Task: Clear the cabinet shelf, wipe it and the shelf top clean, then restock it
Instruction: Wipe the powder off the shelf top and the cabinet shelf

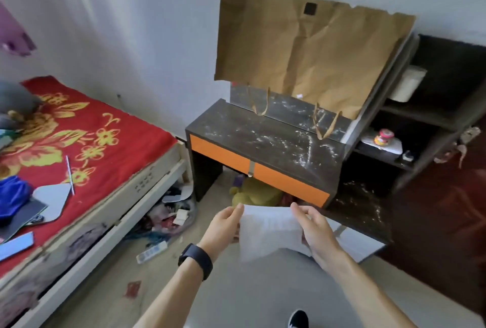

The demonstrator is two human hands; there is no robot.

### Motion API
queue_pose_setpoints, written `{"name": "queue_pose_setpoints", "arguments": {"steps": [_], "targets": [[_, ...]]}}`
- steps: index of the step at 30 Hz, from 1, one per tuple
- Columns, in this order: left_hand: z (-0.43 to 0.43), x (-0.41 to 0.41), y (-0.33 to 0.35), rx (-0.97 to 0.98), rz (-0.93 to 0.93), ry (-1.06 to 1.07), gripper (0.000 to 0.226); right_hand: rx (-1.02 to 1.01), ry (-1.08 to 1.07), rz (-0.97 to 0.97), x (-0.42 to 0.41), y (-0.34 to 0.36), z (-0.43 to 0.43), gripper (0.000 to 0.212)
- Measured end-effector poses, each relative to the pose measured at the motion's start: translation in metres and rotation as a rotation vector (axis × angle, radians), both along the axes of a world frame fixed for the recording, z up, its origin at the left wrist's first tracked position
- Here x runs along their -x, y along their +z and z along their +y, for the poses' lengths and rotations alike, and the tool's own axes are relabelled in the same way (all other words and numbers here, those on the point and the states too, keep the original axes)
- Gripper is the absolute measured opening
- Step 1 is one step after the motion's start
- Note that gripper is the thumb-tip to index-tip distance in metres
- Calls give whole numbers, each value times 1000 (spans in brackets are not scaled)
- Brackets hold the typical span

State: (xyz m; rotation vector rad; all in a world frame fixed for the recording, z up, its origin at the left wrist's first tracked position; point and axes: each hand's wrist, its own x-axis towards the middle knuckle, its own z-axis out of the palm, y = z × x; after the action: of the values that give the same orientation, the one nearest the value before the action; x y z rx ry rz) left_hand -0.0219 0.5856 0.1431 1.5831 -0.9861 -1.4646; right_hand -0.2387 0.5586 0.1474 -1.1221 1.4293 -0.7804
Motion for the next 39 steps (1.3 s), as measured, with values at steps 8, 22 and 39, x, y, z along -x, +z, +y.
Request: {"name": "queue_pose_setpoints", "arguments": {"steps": [8,22,39], "targets": [[-31,-87,-34,16,-84,-101,62,-31,371,12,-93,-31,-62,61],[-264,-235,-77,-147,-498,-85,39,149,533,348,-224,-79,-321,9],[-464,-269,-150,-367,-107,384,22,-21,241,439,-326,-118,-538,8]]}}
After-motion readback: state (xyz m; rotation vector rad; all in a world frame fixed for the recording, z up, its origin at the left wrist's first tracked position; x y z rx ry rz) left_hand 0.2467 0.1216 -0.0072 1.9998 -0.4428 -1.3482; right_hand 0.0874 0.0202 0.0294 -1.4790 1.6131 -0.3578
